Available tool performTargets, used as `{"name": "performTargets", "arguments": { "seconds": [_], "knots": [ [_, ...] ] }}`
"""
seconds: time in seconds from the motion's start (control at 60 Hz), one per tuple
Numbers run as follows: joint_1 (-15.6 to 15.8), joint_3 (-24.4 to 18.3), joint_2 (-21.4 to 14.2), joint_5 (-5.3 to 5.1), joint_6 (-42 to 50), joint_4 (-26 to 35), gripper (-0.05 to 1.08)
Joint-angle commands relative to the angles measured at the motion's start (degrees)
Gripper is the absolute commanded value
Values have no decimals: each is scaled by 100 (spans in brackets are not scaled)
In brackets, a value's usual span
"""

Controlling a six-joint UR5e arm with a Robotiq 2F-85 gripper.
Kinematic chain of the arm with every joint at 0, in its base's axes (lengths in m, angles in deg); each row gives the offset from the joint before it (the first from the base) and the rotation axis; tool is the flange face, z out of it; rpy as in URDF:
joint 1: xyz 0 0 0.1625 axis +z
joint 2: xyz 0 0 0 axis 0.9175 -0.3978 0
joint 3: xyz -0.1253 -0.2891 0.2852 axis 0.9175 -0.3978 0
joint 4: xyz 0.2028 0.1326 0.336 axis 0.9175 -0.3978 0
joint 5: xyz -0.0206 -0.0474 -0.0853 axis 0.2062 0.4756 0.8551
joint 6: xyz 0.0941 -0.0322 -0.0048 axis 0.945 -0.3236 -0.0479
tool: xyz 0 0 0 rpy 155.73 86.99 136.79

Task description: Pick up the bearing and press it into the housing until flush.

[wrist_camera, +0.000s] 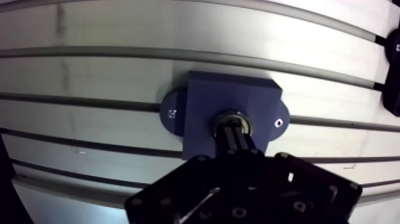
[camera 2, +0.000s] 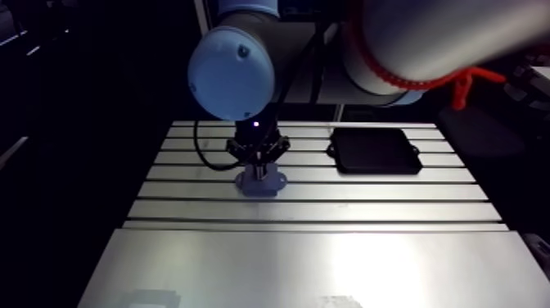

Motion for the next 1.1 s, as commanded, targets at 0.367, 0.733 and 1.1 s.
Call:
{"name": "performTargets", "arguments": {
  "seconds": [0.367,0.733,1.1],
  "knots": [
    [-2,27,6,2,-5,-45,108],
    [-2,27,15,-7,-21,-54,108],
    [-1,27,41,-7,-101,-54,108]
  ]
}}
